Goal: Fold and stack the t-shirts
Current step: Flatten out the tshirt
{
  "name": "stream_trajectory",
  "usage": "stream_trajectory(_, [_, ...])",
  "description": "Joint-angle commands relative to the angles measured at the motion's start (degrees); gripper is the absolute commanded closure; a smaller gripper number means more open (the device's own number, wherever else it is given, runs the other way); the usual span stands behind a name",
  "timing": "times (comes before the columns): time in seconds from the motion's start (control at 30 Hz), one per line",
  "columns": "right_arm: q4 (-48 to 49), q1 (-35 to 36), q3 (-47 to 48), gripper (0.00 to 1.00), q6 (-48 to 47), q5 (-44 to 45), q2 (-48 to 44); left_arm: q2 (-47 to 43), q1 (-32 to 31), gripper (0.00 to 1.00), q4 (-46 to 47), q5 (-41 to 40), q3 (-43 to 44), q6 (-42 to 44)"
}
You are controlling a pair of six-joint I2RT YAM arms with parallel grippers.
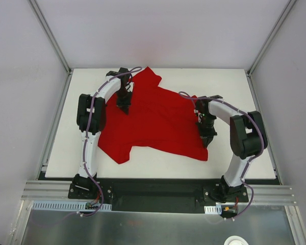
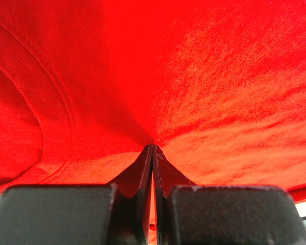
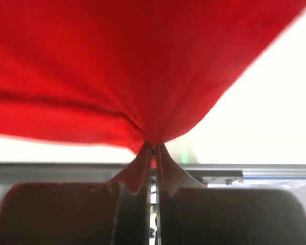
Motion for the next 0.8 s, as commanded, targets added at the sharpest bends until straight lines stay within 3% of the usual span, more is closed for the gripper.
stream_trajectory(0.0, [-6.99,0.98,2.59,0.99,0.74,-3.85,-7.85,-2.66,-0.51,1.00,-1.62,-0.40,0.55,0.90])
stream_trajectory(0.2, [-11.13,3.09,0.50,0.99,2.77,-4.03,-14.45,-2.23,-0.51,1.00,-1.62,0.39,1.34,0.46])
stream_trajectory(0.33, [-10.87,3.36,-3.37,0.99,3.47,1.59,-13.66,-2.05,-0.59,1.00,-1.71,1.01,1.78,0.29])
stream_trajectory(0.53, [-11.40,3.36,-1.62,0.95,3.12,3.97,-9.97,-2.75,-0.60,1.00,-1.89,1.10,1.69,0.29])
stream_trajectory(0.57, [-11.57,3.36,0.12,0.93,3.12,4.93,-9.80,-2.84,-0.68,1.00,-1.89,0.75,1.78,0.28])
stream_trajectory(0.63, [-12.18,3.27,2.59,0.72,2.68,6.07,-8.83,-2.93,-0.60,1.00,-2.15,0.74,2.30,-0.06])
stream_trajectory(0.73, [-12.45,3.27,7.42,0.52,1.89,6.25,-8.30,-3.89,-0.59,0.86,-2.06,3.20,3.62,-0.77])
stream_trajectory(0.77, [-11.49,3.18,9.52,0.37,1.28,6.43,-8.65,-4.50,-0.68,0.82,-1.37,3.90,3.88,-1.38])
